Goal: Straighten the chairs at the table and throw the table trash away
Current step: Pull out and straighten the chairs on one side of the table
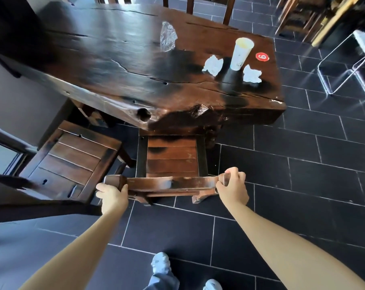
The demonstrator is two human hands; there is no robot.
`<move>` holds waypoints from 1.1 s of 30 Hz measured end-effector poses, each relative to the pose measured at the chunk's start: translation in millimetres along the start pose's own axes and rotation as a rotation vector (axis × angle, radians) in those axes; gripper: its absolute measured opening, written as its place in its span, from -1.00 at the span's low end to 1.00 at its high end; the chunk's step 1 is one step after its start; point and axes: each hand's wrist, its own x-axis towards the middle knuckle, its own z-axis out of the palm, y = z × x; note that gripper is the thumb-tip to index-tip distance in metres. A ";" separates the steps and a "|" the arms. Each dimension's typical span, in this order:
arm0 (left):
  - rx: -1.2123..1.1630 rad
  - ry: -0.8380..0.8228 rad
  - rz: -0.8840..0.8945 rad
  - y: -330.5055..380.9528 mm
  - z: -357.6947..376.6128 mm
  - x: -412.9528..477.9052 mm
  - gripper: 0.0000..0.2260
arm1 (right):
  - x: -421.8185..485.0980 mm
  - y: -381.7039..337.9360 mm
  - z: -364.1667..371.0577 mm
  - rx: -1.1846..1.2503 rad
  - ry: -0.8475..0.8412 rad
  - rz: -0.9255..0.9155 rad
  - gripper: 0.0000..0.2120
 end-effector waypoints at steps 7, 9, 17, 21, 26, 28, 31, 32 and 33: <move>0.027 -0.038 0.060 13.8 -18.7 38.0 -0.42 | -5.3 -26.5 18.8 -0.005 0.023 0.026 -0.71; 0.040 -0.051 0.084 17.1 -23.2 50.6 -0.42 | -6.9 -35.1 23.5 0.008 0.031 0.037 -0.71; 0.111 -0.122 0.114 28.4 -37.5 75.8 -0.44 | -4.3 -58.3 28.5 0.013 -0.002 0.101 -0.70; 0.145 -0.123 0.117 24.9 -35.7 78.0 -0.44 | -6.4 -57.9 22.2 -0.045 -0.037 0.073 -0.68; 0.152 -0.117 0.137 27.3 -34.9 78.5 -0.48 | 3.6 -41.7 12.1 -0.302 -0.084 -0.169 -0.48; 0.155 -0.119 0.119 25.6 -35.9 79.9 -0.50 | 9.8 -29.7 10.9 -0.447 -0.081 -0.342 -0.38; 0.175 -0.117 0.128 24.4 -33.9 82.9 -0.51 | 22.0 -22.9 8.2 -0.597 -0.083 -0.514 -0.30; 0.181 -0.116 0.134 24.3 -33.3 84.2 -0.51 | 25.0 -24.0 5.6 -0.618 -0.092 -0.540 -0.31; 0.194 -0.121 0.137 23.3 -32.8 85.5 -0.50 | 26.0 -26.5 2.1 -0.631 -0.111 -0.549 -0.32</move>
